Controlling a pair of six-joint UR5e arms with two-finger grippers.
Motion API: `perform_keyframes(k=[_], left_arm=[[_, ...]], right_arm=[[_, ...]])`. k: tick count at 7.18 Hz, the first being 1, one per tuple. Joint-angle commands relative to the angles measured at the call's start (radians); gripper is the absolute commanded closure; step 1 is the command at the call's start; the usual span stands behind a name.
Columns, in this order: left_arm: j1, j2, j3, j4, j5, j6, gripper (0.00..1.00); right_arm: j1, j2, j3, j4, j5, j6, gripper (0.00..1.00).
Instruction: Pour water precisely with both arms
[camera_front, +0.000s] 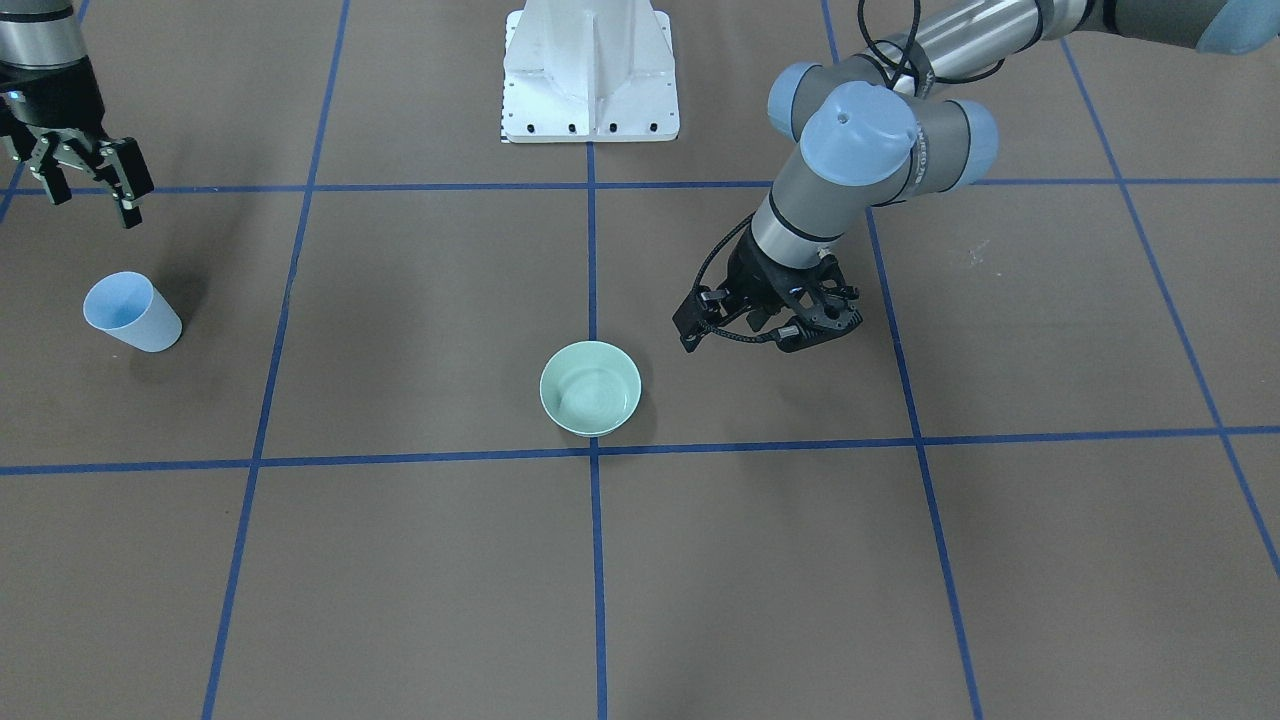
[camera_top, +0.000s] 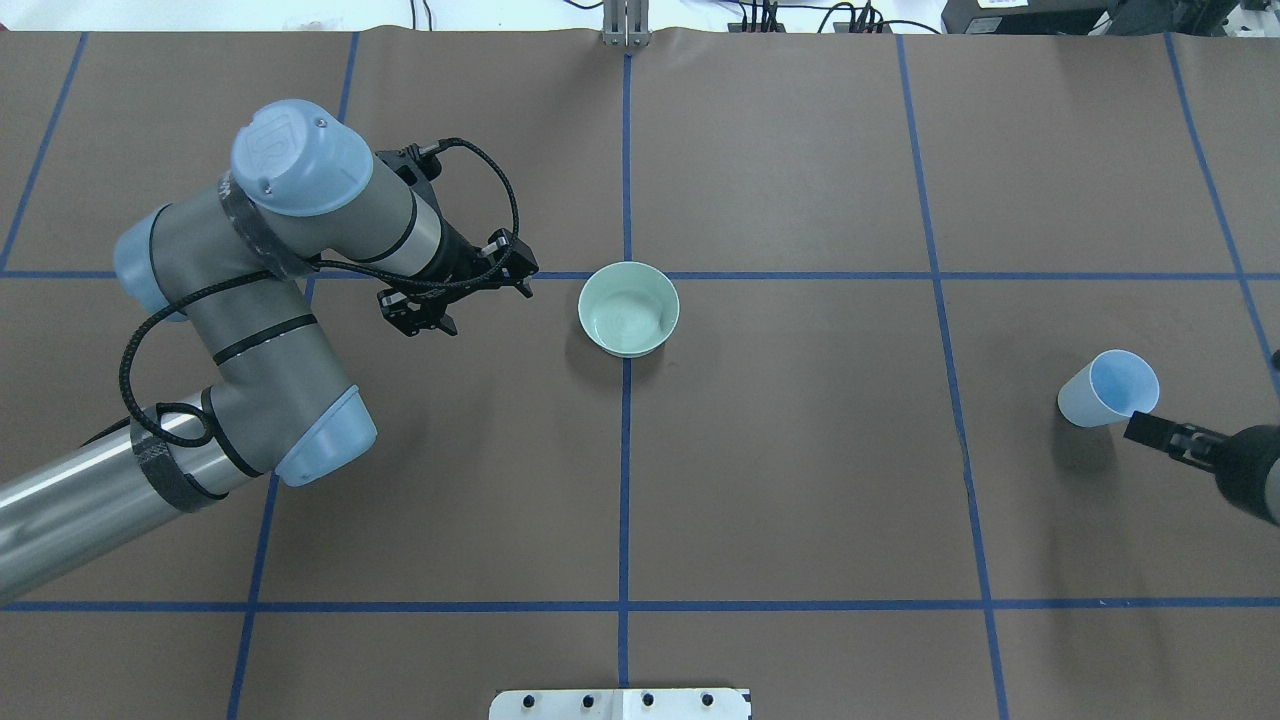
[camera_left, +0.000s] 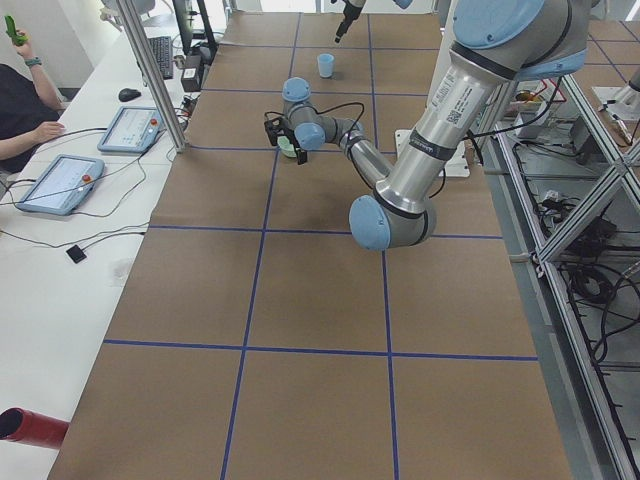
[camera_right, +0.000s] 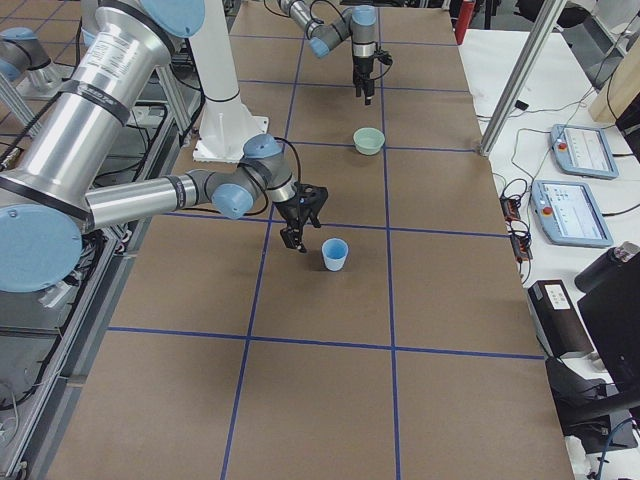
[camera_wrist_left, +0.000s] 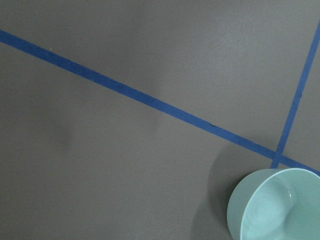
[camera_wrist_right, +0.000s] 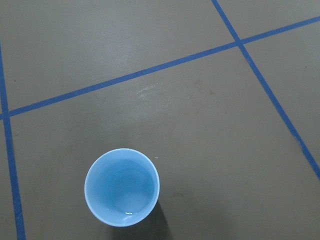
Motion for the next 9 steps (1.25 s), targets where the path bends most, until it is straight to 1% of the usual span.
perform_keyframes(k=[1,2,3,4,6,7,8,9], left_arm=[[-0.001,0.009,-0.007,0.001,0.000,0.001,0.00],[0.001,0.017,-0.004,0.001,0.000,0.001,0.00],[0.002,0.021,-0.004,0.000,0.000,0.002,0.00],[0.002,0.021,-0.002,0.000,0.000,0.002,0.00],[0.007,0.023,0.007,0.000,0.002,0.002,0.00],[0.009,0.024,0.009,0.001,0.002,0.010,0.00],[0.009,0.032,0.012,0.000,0.000,0.031,0.00],[0.012,0.047,0.013,-0.003,0.000,0.043,0.00]], right_arm=[[-0.229,0.003,-0.058,-0.014,-0.317,0.134,0.01],[-0.241,0.013,-0.092,-0.014,-0.380,0.133,0.01],[-0.245,0.049,-0.153,-0.012,-0.469,0.131,0.01],[-0.251,0.072,-0.187,-0.012,-0.520,0.130,0.01],[-0.288,0.074,-0.230,-0.009,-0.604,0.125,0.01],[-0.300,0.079,-0.248,-0.009,-0.631,0.124,0.01],[-0.301,0.111,-0.282,-0.008,-0.648,0.112,0.01],[-0.301,0.131,-0.293,-0.005,-0.655,0.098,0.01]])
